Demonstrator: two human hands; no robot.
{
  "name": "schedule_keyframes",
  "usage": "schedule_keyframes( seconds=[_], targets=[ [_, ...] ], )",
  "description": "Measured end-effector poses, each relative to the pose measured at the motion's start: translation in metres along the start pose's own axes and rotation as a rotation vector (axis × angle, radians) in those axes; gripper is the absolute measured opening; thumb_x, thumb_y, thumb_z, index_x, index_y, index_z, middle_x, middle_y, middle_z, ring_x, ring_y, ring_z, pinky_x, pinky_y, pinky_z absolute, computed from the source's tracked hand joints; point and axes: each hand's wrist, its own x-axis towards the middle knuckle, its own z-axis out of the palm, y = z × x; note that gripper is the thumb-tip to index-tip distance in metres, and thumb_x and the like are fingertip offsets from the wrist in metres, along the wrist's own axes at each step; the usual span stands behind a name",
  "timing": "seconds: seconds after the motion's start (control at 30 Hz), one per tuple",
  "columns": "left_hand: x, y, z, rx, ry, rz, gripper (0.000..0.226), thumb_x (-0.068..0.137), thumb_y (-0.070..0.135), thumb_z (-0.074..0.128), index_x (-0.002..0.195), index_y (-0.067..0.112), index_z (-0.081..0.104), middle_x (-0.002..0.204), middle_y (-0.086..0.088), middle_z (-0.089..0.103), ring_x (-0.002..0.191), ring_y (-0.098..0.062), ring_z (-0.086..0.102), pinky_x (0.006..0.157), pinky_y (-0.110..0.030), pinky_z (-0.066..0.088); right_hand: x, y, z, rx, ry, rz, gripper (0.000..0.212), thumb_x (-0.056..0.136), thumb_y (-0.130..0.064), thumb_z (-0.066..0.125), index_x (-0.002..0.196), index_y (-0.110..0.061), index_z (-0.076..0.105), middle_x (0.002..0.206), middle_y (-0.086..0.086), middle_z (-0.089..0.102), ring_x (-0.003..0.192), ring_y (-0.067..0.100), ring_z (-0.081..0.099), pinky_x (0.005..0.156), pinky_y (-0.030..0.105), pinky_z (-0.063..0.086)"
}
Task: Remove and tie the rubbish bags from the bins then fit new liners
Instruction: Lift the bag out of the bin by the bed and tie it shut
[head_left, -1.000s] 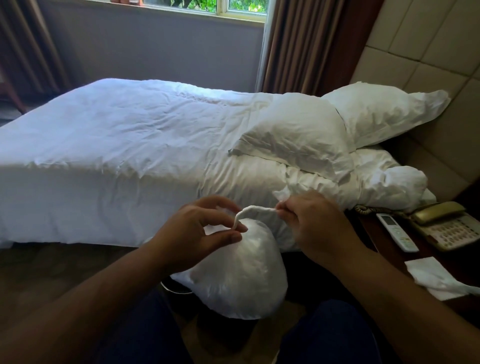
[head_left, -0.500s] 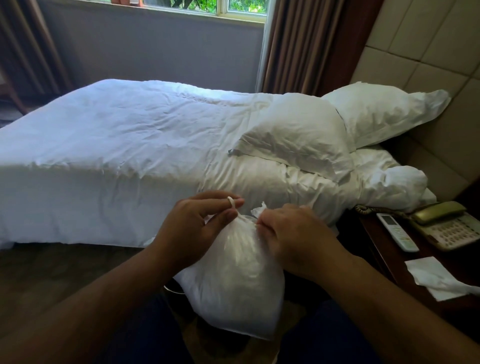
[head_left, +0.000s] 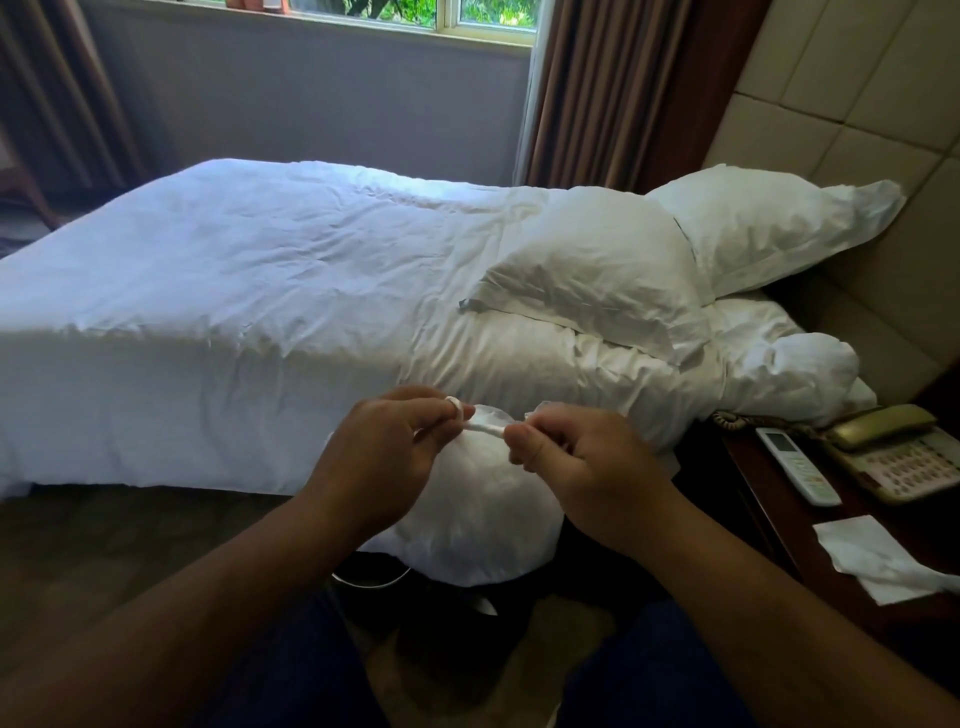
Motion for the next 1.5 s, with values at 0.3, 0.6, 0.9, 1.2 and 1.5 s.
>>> schedule_keyframes(
  seconds=[0.3,0.6,0.9,1.2,1.5],
  targets=[
    [0.002,0.009,-0.010,-0.135,0.033,-0.128,0.006,0.076,0.028,0.082,0.080,0.026,0.079,0.080,0.021,0.072,0.077,0.006,0.068,0.068,-0.008,0.049,-0.004,-0.003,0.000,0.338,-0.052,0.255,0.029,0.101,-0.031,0.054,0.085,-0.022,0.076,0.075,-0.003,0.071,0.076,0.008,0.064,0.073,0.027,0.047],
    [-0.002,0.013,-0.009,-0.040,0.074,-0.107,0.024,0.077,0.024,0.082,0.087,0.031,0.062,0.073,0.017,0.064,0.074,-0.004,0.062,0.062,-0.012,0.047,-0.010,-0.007,0.007,0.338,-0.071,0.188,0.019,0.097,-0.031,0.062,0.096,-0.024,0.079,0.080,-0.007,0.074,0.078,0.005,0.069,0.066,0.020,0.051],
    [-0.003,0.015,-0.003,-0.415,-0.005,-0.337,0.012,0.085,0.019,0.075,0.097,0.022,0.075,0.084,0.006,0.077,0.082,-0.006,0.073,0.075,-0.024,0.057,-0.011,-0.001,0.014,0.373,0.061,0.162,0.016,0.092,-0.027,0.071,0.105,-0.026,0.079,0.095,-0.016,0.077,0.095,-0.003,0.069,0.084,0.021,0.055],
    [-0.005,0.029,-0.001,-0.691,-0.005,-0.406,0.018,0.086,0.013,0.072,0.104,0.011,0.074,0.083,-0.005,0.077,0.080,-0.016,0.074,0.069,-0.019,0.055,-0.012,0.002,0.027,0.145,0.281,-0.106,0.017,0.089,-0.015,0.076,0.105,-0.020,0.079,0.088,-0.018,0.071,0.082,0.002,0.069,0.068,0.012,0.052],
    [-0.007,0.031,-0.003,-0.819,-0.056,-0.408,0.025,0.091,-0.001,0.064,0.113,0.009,0.070,0.091,-0.011,0.077,0.088,-0.022,0.074,0.079,-0.028,0.058,-0.012,0.001,0.021,0.001,0.362,-0.182,0.017,0.086,-0.014,0.078,0.100,-0.024,0.080,0.081,-0.026,0.063,0.074,-0.001,0.065,0.064,0.008,0.048]
  ],
)
